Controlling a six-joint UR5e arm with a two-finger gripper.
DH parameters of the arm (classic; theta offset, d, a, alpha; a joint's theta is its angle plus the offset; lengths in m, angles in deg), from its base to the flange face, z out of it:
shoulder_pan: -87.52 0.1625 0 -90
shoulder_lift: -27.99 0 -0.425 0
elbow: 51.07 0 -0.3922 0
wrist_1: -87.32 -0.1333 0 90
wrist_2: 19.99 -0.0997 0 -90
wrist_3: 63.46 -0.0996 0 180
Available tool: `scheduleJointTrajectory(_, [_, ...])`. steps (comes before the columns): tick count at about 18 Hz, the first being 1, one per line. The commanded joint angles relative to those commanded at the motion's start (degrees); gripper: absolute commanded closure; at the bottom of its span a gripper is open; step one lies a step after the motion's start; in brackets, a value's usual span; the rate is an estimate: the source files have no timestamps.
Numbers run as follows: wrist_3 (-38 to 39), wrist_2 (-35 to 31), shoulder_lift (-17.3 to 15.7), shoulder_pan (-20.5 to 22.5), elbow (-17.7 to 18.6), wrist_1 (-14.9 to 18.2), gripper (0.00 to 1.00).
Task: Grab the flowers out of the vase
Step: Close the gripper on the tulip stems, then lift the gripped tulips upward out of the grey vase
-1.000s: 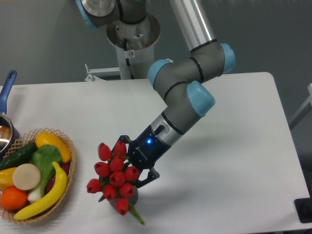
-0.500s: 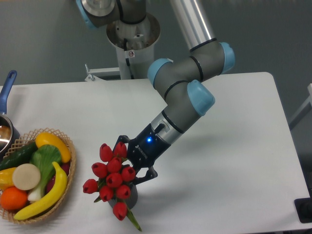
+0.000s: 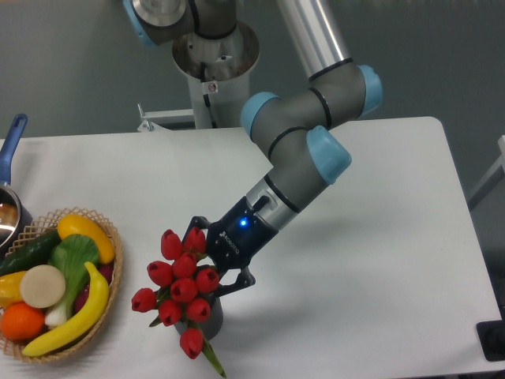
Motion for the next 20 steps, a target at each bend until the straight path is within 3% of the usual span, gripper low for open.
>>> scheduleJointTrajectory(13, [7.39,0.44,-4.22,0.44,-1.67,-0.09,0.55])
scheduleJointTrajectory(20, [11.87,2.20,-4.31,1.76,-6.76,0.00,0.55])
